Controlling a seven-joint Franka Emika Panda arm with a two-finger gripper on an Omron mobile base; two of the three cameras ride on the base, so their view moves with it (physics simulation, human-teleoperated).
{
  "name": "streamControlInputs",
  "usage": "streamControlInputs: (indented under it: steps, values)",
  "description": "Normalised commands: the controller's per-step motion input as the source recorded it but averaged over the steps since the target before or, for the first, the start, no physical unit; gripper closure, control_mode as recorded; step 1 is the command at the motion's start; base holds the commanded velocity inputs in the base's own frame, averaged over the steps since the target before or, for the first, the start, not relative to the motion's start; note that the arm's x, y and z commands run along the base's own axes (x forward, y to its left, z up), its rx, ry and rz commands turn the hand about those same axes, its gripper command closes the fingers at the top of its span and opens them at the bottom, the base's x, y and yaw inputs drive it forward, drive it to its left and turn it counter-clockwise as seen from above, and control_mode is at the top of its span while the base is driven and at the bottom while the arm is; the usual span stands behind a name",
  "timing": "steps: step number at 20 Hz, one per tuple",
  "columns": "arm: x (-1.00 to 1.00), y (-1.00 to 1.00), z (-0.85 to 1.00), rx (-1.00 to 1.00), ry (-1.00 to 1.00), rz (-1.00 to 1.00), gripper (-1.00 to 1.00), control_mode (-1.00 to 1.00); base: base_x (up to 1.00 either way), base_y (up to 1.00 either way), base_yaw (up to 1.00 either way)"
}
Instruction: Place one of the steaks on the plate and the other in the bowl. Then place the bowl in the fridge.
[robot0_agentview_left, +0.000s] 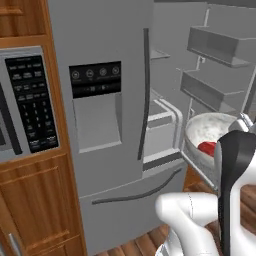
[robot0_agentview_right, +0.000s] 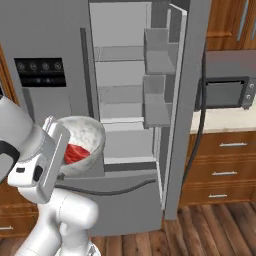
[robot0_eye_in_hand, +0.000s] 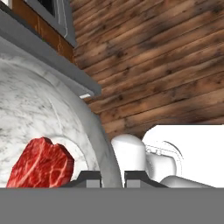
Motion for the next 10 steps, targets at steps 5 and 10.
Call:
streamControlInputs:
  steps: [5,10]
  values:
    - [0.0,0.0,0.0,0.0,0.0,0.0,1.0,1.0,0.32,0.56,-0.14]
    - [0.0,0.0,0.0,0.0,0.0,0.0,1.0,1.0,0.7,-0.02,-0.06]
